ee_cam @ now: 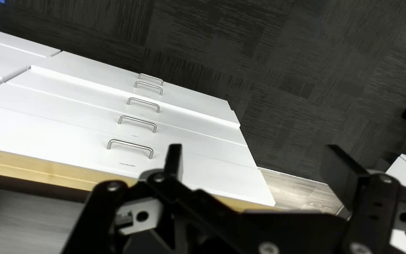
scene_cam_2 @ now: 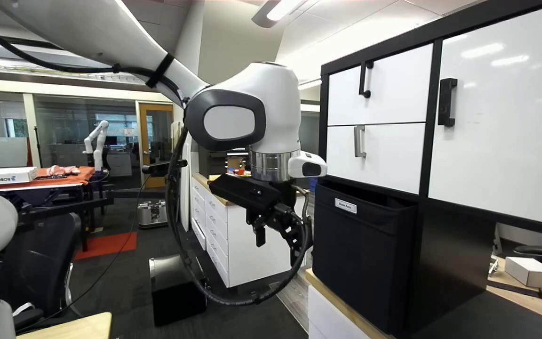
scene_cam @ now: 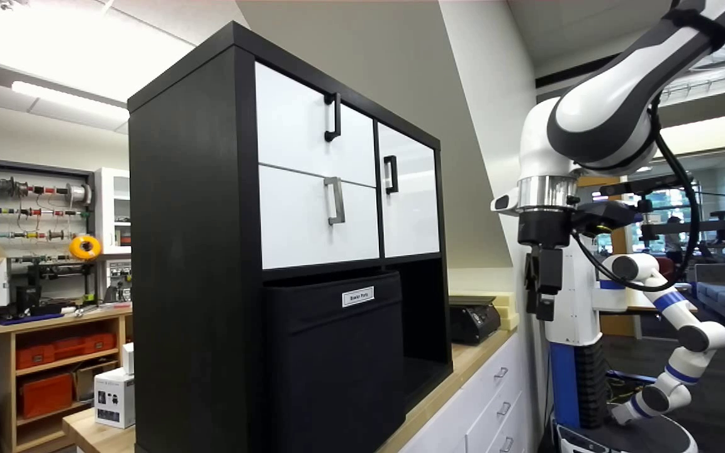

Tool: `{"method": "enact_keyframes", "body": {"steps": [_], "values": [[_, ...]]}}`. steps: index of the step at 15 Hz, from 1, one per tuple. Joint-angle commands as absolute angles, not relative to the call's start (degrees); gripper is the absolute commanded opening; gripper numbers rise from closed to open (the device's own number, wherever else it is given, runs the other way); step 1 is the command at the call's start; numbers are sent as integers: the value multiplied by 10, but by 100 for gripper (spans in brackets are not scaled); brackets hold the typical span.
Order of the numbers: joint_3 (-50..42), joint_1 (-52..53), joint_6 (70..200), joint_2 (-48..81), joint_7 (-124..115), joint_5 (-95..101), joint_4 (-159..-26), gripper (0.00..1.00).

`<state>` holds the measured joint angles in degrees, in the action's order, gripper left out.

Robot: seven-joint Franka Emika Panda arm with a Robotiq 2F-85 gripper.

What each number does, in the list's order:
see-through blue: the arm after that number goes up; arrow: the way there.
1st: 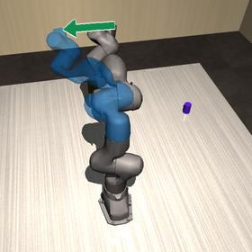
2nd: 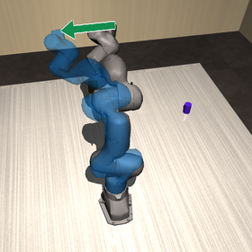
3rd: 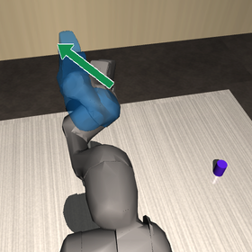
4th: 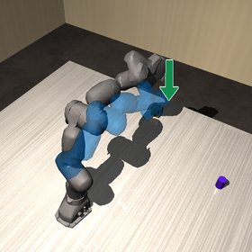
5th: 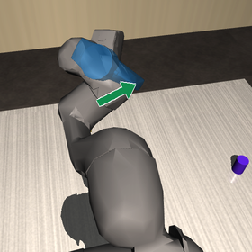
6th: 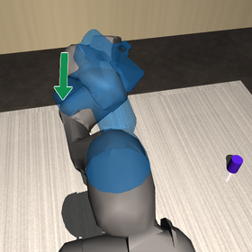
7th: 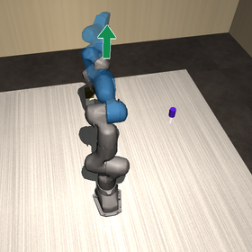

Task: Pull the black box out of the bottom of the black cabinet

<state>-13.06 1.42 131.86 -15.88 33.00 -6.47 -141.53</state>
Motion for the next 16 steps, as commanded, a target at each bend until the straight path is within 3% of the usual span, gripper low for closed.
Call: {"method": "enact_keyframes", "body": {"steps": [1,16], "values": [[-110,20,1340,-134,348,-75,-1393,100],[-52,22,1459,-26,433,-70,-1260,100]]}}
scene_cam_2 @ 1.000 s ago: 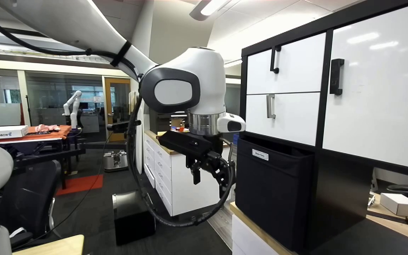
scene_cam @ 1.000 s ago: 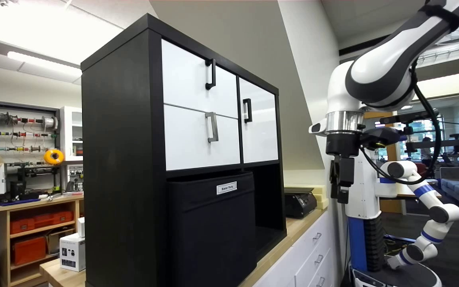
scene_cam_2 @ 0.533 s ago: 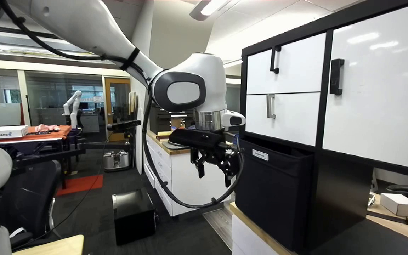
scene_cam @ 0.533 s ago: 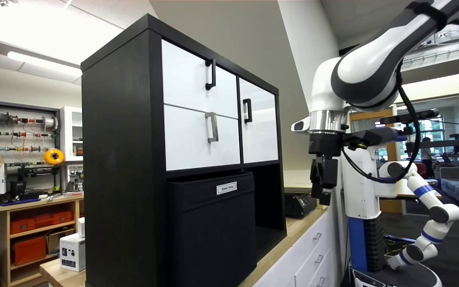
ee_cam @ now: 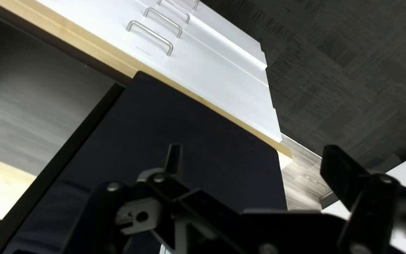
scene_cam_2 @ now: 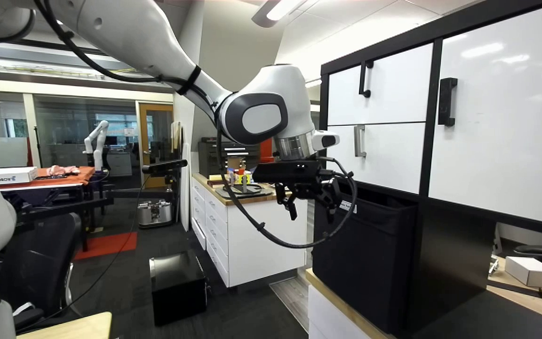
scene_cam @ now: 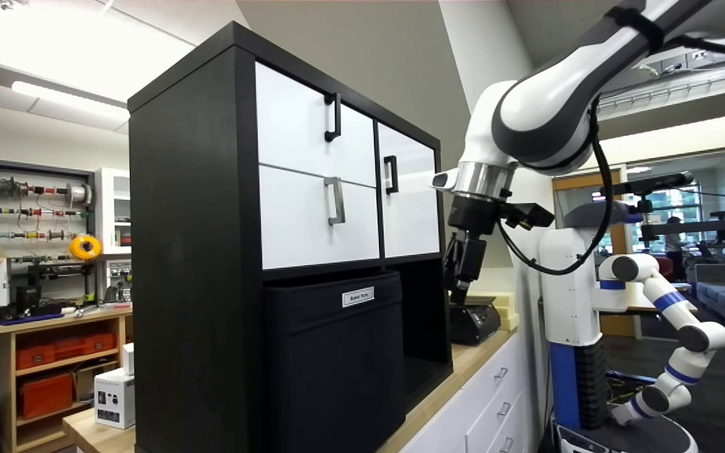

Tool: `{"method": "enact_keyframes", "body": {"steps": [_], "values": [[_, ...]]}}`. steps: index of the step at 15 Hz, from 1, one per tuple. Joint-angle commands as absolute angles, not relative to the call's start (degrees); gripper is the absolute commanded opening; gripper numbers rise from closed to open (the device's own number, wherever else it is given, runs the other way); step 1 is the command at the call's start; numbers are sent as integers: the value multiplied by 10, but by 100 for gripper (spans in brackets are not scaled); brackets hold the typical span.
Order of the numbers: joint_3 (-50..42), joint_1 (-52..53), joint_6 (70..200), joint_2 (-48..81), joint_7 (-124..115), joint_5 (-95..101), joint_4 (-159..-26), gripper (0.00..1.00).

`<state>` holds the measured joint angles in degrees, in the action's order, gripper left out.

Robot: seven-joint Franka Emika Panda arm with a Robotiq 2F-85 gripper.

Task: Pull the black box out of the bottom of the black cabinet

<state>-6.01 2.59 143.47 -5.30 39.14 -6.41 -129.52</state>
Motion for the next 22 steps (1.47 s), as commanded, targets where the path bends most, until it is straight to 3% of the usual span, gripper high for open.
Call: {"method": "enact_keyframes", "body": {"steps": [1,22], "values": [[-49,21,1464,-19,448,-70,-1250,100],[-28,9,1613,114,760,-71,-1144,100]]}}
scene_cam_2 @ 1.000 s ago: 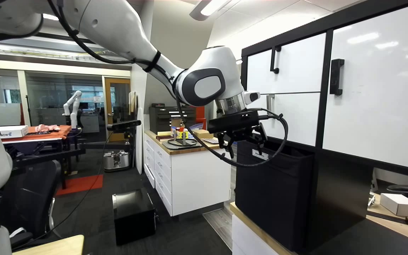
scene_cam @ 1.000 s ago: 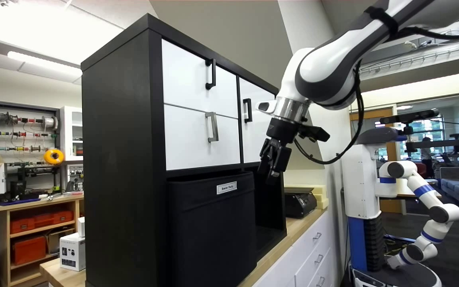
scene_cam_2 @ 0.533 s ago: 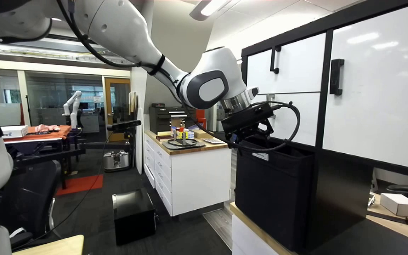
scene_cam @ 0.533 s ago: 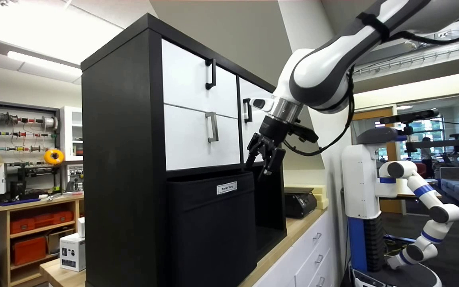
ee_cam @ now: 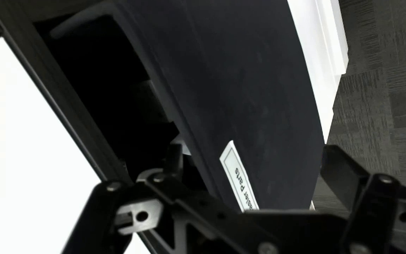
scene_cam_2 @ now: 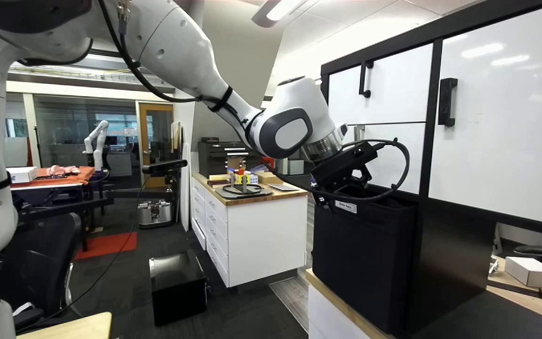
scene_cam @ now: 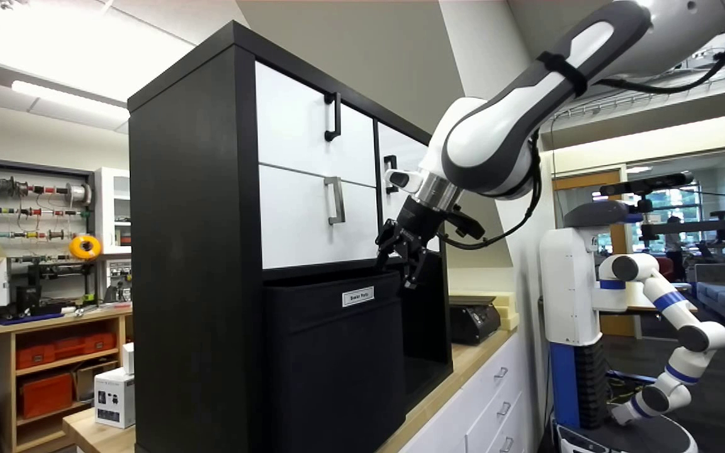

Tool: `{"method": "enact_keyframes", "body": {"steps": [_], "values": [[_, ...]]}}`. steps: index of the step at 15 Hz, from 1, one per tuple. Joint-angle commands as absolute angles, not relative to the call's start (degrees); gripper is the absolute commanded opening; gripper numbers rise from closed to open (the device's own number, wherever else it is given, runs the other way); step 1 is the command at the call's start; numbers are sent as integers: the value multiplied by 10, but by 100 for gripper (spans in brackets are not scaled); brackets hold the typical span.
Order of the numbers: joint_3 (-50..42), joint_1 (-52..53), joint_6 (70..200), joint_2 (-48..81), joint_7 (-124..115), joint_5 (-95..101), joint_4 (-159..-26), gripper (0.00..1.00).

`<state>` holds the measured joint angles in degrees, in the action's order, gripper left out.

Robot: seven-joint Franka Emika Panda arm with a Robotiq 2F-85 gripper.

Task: Pull the black box out of the bottom of the black cabinet

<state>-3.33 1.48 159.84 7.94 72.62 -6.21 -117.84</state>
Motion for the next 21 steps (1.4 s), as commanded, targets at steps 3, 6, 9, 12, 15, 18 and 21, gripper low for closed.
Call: {"method": "enact_keyframes", "body": {"steps": [3,6,9,12,15,18,21], "values": [[-26,7,1610,146,774,-70,-1117,100],[-28,7,1608,164,780,-67,-1103,100],[-28,5,1607,175,783,-69,-1100,67],[-25,1,1606,176,789,-74,-1097,47],[-27,1,1610,173,787,-71,-1098,26],[-28,0,1614,169,786,-71,-1106,8],[-28,1,1616,160,791,-70,-1123,4]]}}
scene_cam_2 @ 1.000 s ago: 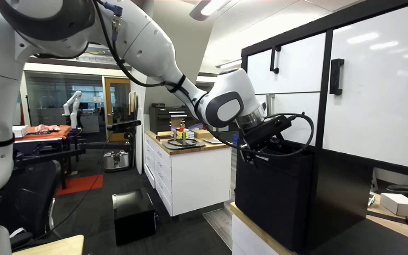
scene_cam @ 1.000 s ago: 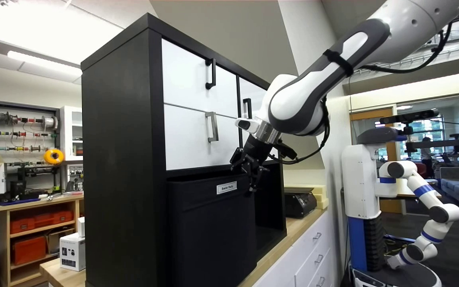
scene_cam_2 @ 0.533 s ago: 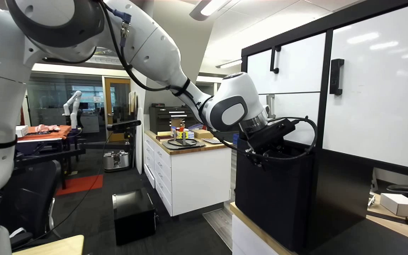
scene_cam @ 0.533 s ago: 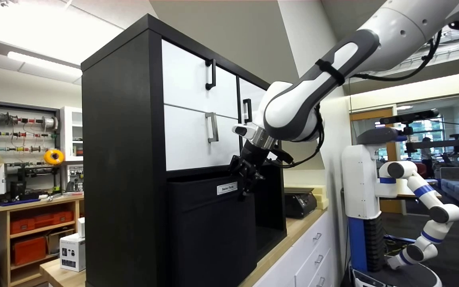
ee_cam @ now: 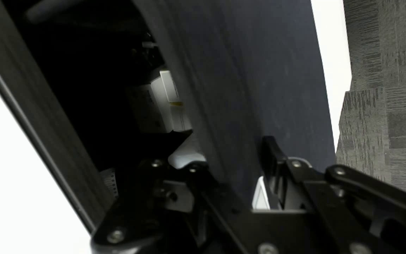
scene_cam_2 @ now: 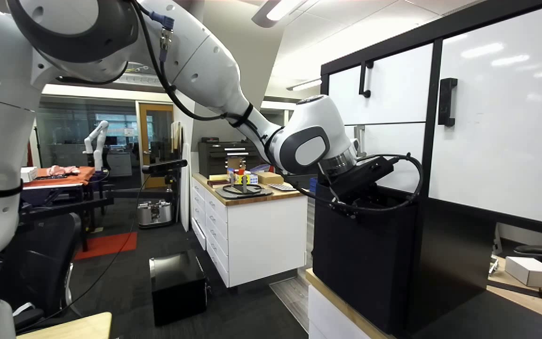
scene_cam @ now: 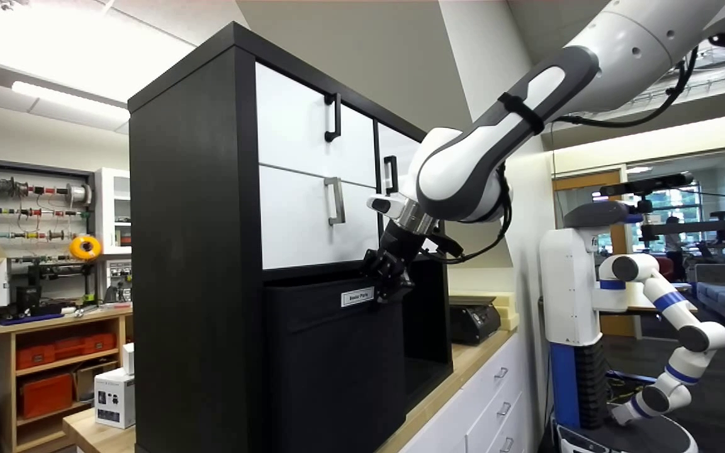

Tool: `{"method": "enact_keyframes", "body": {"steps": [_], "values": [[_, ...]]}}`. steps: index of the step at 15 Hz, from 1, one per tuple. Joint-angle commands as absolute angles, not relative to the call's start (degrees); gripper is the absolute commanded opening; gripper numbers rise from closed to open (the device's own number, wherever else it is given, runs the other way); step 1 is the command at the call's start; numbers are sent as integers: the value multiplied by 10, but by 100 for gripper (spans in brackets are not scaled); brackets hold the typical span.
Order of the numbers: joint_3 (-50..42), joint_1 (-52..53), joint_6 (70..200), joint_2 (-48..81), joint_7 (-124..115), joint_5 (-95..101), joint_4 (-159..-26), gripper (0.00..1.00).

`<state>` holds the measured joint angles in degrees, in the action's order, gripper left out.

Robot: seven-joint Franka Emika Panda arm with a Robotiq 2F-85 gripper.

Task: Pull the black box out of the bottom of the black cabinet

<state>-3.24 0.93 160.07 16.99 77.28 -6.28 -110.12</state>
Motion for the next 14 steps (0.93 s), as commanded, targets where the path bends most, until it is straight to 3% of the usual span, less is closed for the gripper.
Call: {"method": "enact_keyframes", "body": {"steps": [1,14], "values": [[-28,1,1618,155,794,-70,-1130,4],[-36,12,1661,79,788,-62,-1241,4]]}}
